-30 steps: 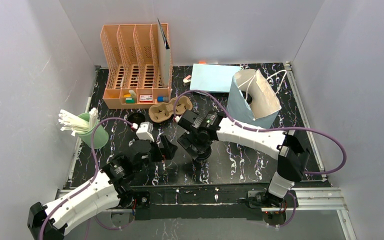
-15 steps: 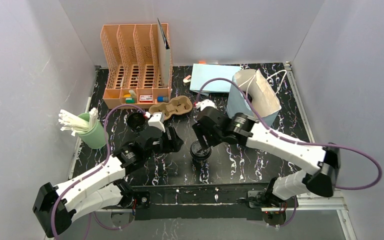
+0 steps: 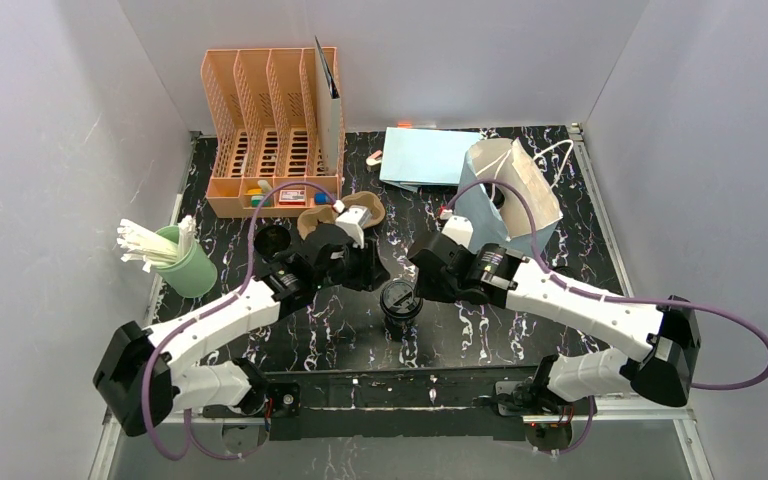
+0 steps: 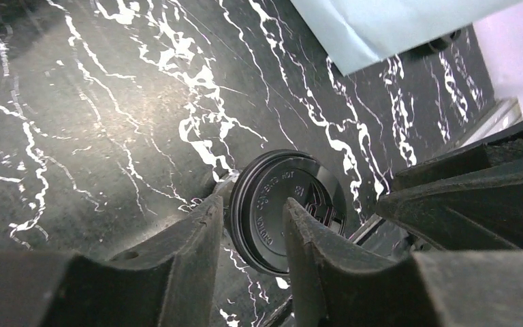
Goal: Pack the takeout coffee
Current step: Close the cup lid on the coffee cup.
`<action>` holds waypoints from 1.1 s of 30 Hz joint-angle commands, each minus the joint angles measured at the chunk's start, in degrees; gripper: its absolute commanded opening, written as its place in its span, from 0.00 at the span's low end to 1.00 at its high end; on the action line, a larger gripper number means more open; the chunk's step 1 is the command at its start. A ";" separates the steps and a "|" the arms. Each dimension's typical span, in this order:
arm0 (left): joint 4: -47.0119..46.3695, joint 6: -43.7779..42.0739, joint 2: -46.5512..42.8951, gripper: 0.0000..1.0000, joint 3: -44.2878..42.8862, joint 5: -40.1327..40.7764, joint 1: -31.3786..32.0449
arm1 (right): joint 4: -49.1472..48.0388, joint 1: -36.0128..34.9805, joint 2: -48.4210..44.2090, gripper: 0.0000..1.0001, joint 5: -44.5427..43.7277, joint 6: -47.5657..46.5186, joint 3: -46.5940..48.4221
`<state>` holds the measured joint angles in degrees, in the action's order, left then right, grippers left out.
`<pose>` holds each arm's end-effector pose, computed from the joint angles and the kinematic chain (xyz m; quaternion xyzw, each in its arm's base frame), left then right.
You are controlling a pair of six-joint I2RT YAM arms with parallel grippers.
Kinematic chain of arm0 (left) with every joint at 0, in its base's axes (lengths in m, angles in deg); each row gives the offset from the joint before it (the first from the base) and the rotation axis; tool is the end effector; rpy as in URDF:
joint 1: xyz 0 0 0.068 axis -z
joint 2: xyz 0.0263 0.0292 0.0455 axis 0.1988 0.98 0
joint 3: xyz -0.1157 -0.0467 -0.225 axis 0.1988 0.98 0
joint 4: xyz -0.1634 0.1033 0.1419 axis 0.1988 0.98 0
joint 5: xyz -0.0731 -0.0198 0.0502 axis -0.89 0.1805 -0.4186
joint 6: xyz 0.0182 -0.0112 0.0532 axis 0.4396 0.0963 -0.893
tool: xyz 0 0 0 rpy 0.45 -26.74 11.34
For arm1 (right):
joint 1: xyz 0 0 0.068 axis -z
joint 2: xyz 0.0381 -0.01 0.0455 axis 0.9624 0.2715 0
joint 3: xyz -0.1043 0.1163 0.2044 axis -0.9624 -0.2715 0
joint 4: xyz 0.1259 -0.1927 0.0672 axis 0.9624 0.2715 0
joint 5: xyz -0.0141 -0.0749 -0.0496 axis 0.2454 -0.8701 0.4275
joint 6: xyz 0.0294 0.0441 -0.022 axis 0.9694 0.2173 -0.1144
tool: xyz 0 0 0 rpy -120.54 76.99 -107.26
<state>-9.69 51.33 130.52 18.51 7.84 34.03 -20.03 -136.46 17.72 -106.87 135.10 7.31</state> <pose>0.1729 -0.1787 0.2625 0.1205 0.8327 -0.3485 0.4131 0.1266 0.2049 0.2862 0.0393 0.9341 0.1587 0.3173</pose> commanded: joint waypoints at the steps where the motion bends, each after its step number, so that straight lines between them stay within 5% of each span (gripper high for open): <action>1: -1.00 -4.77 4.08 0.34 -2.96 -7.71 -0.24 | -1.73 0.11 0.80 0.40 -1.72 8.38 -0.84; 6: -0.51 -5.11 8.79 0.26 -4.96 -10.40 -0.16 | -3.40 0.11 1.55 0.39 -1.26 8.26 -1.70; 33: -0.94 -5.14 10.05 0.26 -2.59 -11.82 -0.16 | -5.54 0.18 7.14 0.35 0.65 8.25 -4.11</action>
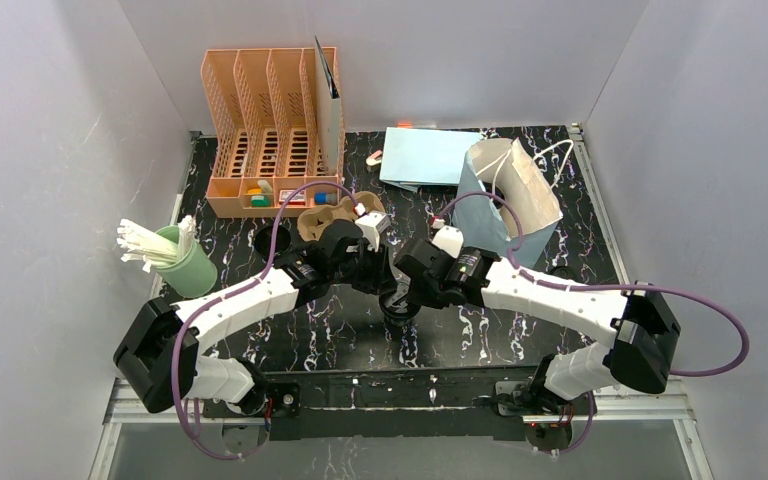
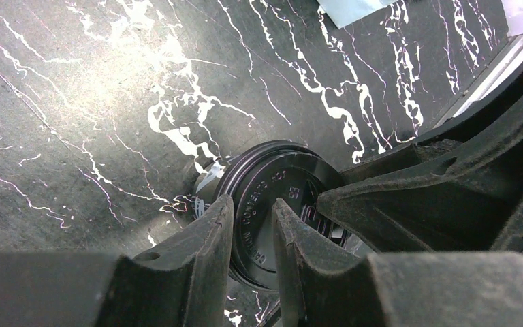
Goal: Pack the takeout coffee
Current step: Close the cup lid on the coffee cup.
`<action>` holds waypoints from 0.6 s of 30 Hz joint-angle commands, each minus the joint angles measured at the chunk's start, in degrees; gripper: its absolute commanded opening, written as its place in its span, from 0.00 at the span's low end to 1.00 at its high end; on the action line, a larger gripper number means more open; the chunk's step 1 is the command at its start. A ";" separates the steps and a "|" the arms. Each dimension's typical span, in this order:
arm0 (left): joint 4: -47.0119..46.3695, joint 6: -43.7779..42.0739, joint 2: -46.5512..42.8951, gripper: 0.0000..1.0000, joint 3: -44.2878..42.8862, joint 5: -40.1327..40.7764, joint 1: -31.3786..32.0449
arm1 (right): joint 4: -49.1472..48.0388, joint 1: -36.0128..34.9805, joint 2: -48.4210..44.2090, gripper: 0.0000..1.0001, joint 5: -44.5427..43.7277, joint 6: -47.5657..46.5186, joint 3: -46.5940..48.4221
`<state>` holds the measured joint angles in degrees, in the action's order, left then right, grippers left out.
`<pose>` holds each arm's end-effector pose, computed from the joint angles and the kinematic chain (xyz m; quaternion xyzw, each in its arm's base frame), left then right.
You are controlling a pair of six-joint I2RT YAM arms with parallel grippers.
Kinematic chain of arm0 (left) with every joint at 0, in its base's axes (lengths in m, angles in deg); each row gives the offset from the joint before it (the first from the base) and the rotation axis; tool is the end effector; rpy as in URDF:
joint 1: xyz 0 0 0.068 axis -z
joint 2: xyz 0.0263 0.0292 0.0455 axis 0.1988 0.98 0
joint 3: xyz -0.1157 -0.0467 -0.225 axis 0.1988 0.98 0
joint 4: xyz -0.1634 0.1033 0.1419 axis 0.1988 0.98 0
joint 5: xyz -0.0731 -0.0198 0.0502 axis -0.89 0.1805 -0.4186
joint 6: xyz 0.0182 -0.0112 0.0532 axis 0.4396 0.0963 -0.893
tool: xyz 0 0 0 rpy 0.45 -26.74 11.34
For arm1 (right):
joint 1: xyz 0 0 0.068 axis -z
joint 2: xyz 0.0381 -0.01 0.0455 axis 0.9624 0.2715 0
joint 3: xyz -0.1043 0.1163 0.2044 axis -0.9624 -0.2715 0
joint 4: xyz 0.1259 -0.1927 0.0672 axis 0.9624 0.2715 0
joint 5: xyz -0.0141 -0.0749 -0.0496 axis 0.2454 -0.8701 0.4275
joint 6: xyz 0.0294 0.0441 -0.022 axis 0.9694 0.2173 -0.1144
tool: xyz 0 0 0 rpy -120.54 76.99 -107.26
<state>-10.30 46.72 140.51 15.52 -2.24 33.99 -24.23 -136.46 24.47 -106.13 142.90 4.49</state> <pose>0.1881 -0.2040 0.2386 0.1991 0.8435 -0.3644 0.3408 0.1360 0.2236 0.2489 0.0923 0.9438 0.1419 0.2840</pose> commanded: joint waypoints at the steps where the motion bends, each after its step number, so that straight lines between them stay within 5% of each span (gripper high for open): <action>1: -0.58 -0.47 0.07 0.26 0.86 -1.81 -0.11 | -1.41 0.22 0.53 0.35 0.01 0.51 -1.51; 18: -6.14 2.54 -2.77 0.25 10.13 -2.31 -0.16 | -1.38 0.18 4.01 0.34 1.20 -0.77 -2.38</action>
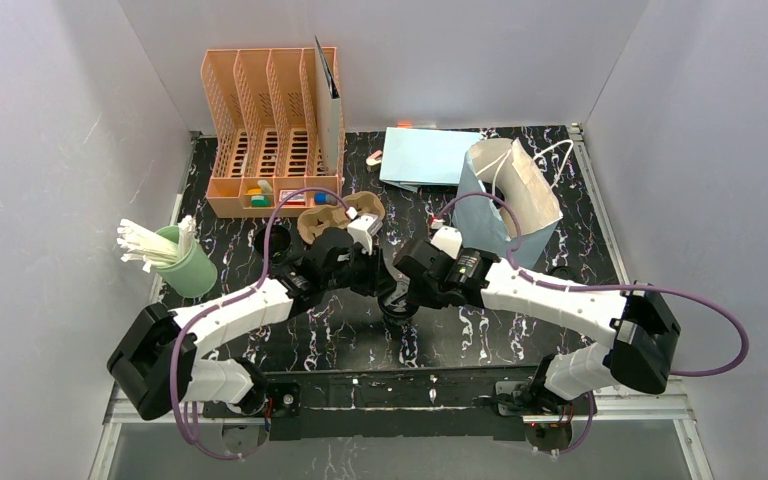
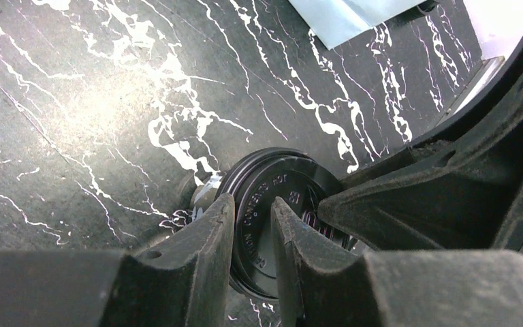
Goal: Pack the takeout coffee
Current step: Close the cup lid on the coffee cup.
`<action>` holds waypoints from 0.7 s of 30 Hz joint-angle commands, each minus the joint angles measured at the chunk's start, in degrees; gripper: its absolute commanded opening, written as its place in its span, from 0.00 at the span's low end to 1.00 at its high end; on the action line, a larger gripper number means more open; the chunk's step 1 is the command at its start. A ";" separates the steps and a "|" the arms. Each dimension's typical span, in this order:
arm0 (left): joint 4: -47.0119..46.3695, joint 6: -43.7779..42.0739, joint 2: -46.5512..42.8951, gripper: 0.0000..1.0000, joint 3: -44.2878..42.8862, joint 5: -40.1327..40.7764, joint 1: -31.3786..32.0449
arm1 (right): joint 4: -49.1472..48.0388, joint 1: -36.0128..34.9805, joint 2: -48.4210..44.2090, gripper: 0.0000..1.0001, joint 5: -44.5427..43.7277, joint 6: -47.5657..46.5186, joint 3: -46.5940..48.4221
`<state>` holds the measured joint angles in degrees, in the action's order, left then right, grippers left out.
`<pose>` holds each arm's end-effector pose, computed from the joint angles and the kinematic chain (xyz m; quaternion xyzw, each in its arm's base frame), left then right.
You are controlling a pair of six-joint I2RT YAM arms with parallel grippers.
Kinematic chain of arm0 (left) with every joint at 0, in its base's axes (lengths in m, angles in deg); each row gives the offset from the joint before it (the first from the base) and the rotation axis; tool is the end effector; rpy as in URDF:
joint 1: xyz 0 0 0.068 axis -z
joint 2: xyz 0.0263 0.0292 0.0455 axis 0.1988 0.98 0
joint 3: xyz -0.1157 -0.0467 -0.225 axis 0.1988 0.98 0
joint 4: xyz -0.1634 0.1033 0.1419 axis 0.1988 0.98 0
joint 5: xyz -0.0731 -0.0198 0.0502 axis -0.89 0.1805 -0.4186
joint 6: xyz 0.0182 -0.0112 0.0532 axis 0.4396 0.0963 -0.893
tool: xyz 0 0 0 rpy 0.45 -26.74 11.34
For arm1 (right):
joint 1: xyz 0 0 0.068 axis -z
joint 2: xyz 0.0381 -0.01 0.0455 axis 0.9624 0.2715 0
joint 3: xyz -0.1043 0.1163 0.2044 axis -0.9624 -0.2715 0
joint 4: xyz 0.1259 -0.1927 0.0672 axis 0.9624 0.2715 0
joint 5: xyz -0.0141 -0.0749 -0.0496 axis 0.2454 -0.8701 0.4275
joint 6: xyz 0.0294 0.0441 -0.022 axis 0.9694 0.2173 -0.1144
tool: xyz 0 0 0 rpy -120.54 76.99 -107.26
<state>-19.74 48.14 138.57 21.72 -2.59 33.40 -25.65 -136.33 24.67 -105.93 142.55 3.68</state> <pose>0.1843 -0.1965 0.2290 0.1866 0.8229 -0.3895 0.3691 0.1370 0.2245 0.2454 0.0908 0.9434 0.1446 0.2845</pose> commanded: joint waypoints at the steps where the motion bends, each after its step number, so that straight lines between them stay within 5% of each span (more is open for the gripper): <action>1: 3.03 1.27 -1.13 0.25 4.60 -1.96 0.46 | 0.05 0.04 4.19 0.34 1.11 -0.49 -1.56; 10: 2.95 2.00 -4.05 0.25 7.81 -1.15 0.42 | 0.30 0.04 5.84 0.34 1.06 -4.09 0.81; 21: 18.87 2.81 -9.93 0.38 -2.32 7.63 0.40 | -3.35 0.65 7.67 0.50 0.83 -25.38 10.73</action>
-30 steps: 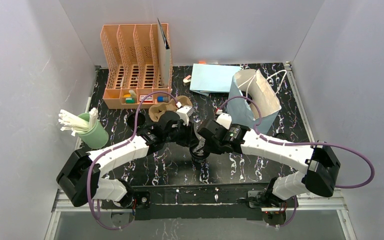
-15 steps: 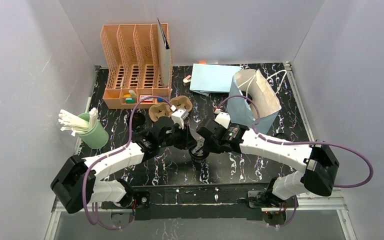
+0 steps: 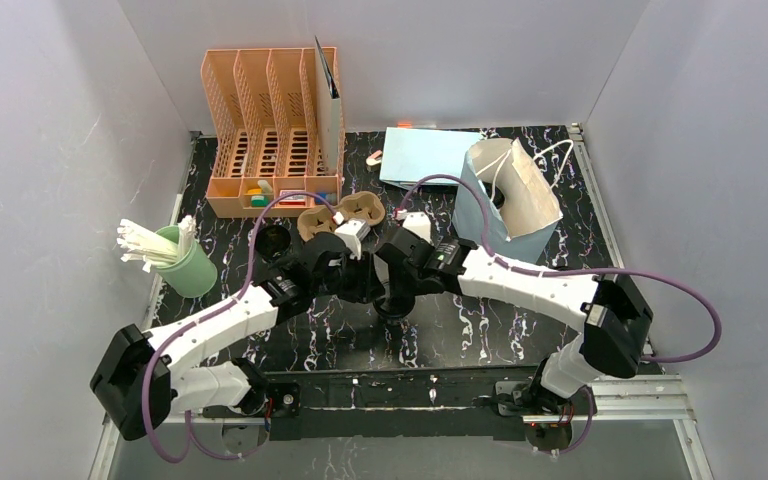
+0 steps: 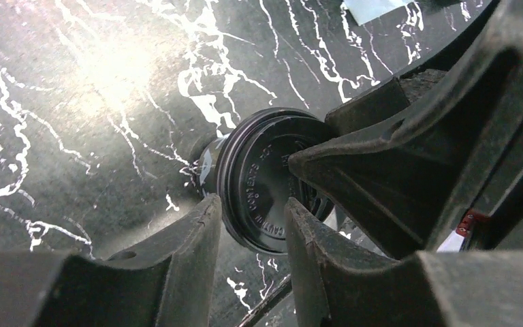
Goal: Pack the takeout coffee
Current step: Close the cup lid on the coffee cup.
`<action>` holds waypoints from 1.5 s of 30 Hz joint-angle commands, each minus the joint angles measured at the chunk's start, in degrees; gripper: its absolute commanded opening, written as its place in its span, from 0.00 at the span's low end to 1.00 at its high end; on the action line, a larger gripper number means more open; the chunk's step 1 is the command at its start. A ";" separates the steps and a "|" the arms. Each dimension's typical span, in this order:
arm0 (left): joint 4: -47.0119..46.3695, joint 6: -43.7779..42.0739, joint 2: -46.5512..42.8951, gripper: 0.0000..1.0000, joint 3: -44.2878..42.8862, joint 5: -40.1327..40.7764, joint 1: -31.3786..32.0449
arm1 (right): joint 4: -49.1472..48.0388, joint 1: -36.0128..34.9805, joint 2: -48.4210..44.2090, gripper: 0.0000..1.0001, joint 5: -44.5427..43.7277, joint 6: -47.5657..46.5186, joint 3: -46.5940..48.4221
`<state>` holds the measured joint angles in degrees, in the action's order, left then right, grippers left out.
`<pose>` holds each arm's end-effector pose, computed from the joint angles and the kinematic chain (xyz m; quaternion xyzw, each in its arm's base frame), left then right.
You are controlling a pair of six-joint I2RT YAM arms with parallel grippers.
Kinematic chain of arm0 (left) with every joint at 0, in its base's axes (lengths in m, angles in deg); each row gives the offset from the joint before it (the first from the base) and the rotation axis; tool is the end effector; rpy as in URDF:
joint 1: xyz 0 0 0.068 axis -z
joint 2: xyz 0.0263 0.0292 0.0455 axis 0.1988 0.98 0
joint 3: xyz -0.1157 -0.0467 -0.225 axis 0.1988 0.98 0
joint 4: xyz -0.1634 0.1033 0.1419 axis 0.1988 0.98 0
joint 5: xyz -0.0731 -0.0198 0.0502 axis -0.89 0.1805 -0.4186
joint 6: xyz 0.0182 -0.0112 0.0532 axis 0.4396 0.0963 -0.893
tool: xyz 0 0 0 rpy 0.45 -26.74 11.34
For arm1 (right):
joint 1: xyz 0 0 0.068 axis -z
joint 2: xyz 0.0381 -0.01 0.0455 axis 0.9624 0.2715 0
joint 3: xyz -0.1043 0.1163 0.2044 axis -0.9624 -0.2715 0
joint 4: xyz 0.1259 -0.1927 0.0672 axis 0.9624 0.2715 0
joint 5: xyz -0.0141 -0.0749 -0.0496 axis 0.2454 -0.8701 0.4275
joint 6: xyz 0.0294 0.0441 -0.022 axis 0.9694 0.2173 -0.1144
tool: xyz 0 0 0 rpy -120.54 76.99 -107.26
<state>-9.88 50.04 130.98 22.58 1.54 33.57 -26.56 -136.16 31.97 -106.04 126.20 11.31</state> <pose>0.1673 -0.1765 0.2379 0.1558 0.8454 -0.3598 0.3627 0.1535 0.2537 0.2513 -0.0402 0.9440 0.1105 0.3082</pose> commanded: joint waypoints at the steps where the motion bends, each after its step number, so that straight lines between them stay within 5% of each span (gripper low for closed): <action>1: 9.40 1.36 -2.53 0.39 -3.36 3.94 0.27 | -2.92 0.67 0.26 0.52 1.13 -10.15 3.24; 11: 11.56 3.60 -2.87 0.41 -5.22 6.50 0.16 | 0.20 2.58 -2.30 0.61 -0.85 -12.61 5.66; 20: 10.99 1.52 1.44 0.33 -8.91 5.52 -0.47 | 14.04 2.14 -3.51 0.53 -2.62 16.47 5.74; 25: 10.41 0.16 5.45 0.31 -11.29 2.07 -2.22 | 14.65 -0.17 -2.44 0.52 -2.98 24.18 3.77; 45: 7.82 0.01 8.29 0.27 -9.58 -4.13 -3.32 | 12.24 -1.37 0.95 0.43 -3.23 25.04 2.35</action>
<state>-1.88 50.63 139.77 12.67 -0.67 30.53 -14.06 -137.38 32.75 -108.10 150.59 14.70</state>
